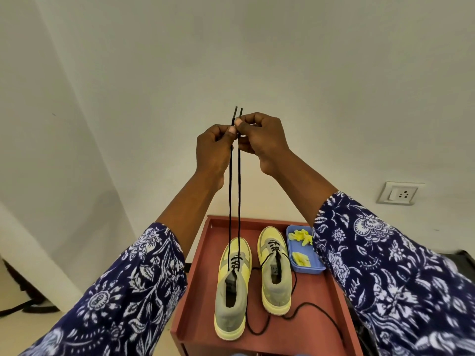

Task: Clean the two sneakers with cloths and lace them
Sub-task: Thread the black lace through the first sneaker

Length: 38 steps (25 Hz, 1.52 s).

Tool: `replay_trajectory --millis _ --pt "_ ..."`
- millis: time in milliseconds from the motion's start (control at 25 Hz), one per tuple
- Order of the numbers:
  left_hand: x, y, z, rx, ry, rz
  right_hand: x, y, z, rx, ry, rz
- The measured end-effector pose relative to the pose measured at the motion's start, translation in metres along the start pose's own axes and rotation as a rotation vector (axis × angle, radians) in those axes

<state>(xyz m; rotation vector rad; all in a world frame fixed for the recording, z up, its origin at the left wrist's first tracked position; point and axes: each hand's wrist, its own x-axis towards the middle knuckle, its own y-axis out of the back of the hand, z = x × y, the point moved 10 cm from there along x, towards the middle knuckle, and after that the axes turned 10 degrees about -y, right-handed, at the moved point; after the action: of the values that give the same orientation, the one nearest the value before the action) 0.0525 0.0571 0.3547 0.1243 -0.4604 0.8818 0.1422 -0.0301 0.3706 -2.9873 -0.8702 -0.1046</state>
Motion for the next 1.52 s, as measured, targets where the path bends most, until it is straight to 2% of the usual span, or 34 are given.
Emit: replay_trajectory --millis 440,1520 --pt "0.002 -0.008 -0.001 -0.006 0.064 0.026 0.004 0.009 0.0 0.075 -0.062 -0.041" --pt "0.012 -0.006 -0.001 0.088 -0.021 -0.005 0.008 0.006 0.005 0.053 -0.024 -0.005"
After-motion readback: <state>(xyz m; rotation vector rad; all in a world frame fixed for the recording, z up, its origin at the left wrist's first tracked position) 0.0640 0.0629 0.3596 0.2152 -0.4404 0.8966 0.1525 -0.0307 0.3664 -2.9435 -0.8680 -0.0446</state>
